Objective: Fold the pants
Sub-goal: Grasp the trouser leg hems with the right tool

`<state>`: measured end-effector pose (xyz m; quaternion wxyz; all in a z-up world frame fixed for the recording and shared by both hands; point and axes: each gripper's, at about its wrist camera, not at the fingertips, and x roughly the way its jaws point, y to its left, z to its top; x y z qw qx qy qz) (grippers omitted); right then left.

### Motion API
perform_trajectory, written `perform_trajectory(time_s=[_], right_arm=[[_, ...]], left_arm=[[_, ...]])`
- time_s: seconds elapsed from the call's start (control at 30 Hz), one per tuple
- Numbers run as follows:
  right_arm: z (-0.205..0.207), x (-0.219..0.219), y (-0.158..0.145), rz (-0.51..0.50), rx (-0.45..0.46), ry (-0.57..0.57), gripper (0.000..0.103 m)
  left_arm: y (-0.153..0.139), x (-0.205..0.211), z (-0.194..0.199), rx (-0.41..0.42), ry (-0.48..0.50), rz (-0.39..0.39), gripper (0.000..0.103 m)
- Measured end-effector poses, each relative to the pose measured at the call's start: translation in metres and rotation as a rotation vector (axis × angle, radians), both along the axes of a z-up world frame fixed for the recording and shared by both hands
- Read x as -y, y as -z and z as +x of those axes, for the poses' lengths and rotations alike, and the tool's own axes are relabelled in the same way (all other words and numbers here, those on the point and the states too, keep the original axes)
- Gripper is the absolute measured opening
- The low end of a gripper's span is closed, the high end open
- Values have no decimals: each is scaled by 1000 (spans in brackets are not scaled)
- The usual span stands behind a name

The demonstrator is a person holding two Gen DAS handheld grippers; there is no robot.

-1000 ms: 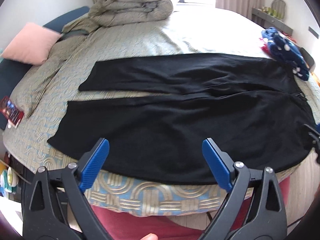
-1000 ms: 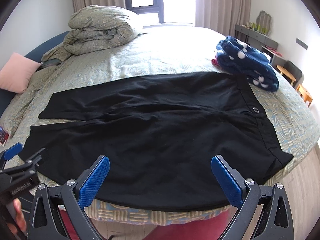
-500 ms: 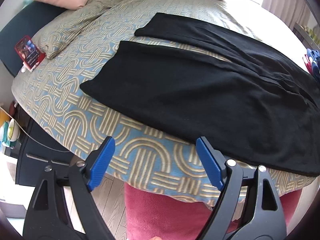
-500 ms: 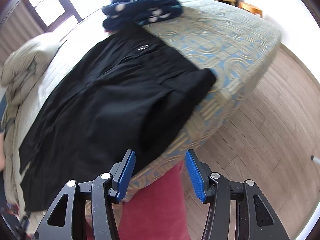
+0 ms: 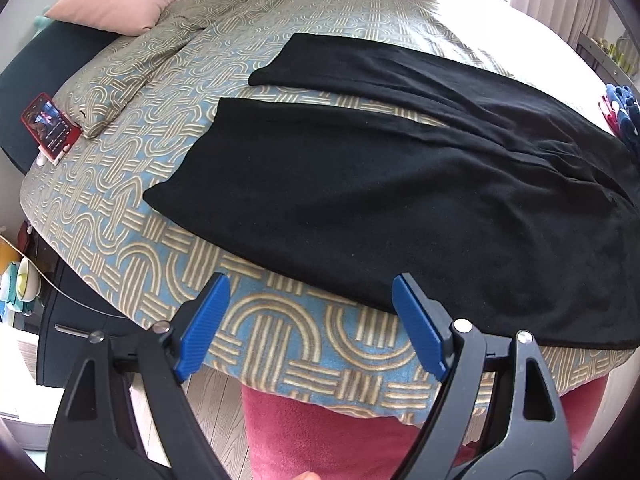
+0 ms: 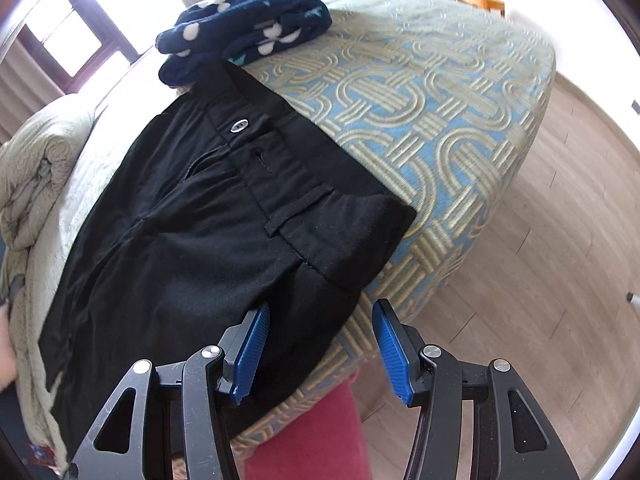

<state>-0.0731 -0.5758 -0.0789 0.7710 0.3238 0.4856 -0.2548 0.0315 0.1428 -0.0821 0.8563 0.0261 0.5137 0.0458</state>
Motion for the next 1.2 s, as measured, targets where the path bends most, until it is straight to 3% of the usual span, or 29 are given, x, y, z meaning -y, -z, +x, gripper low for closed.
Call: perform_trajectory(time_s=[0.07, 0.1, 0.13, 0.27, 0.37, 0.47, 0.57, 0.6, 0.63, 0.77, 0.87, 0.97, 1.1, 1.2], right_arm=[[2, 7, 7, 39, 22, 40, 54], [0, 10, 9, 54, 36, 64, 36], [-1, 11, 10, 51, 50, 77, 9], [-12, 16, 8, 56, 73, 99, 6], [-24, 23, 14, 121, 73, 128, 6], [-22, 24, 13, 136, 88, 122, 15], [-16, 6, 0, 34, 46, 54, 42], [-15, -4, -7, 6, 43, 20, 59], [-16, -11, -10, -6, 41, 1, 66], [-21, -46, -16, 32, 56, -78, 67], [-16, -73, -8, 195, 54, -207, 67], [-12, -89, 1, 307, 76, -270, 67], [-10, -94, 9, 329, 68, -260, 67], [-13, -92, 13, 350, 68, -239, 67]], left_arm=[[-1, -2, 1, 4, -10, -3, 84], [-1, -3, 1, 7, -14, -4, 84], [-2, -3, 1, 8, -15, -4, 84], [0, -4, 0, 9, -10, 4, 84], [2, -6, -2, 6, -13, -8, 84], [7, -12, -2, -15, -23, -38, 84], [8, -19, -5, -26, -36, -70, 84], [8, -21, -7, -24, -40, -81, 84], [8, -23, -8, -23, -43, -95, 84], [14, -23, -7, -48, -43, -201, 84], [18, -14, -4, -78, -13, -271, 84], [24, -5, 2, -84, 1, -268, 84], [29, -4, 12, -87, -18, -315, 84], [29, -2, 17, -80, -21, -290, 84]])
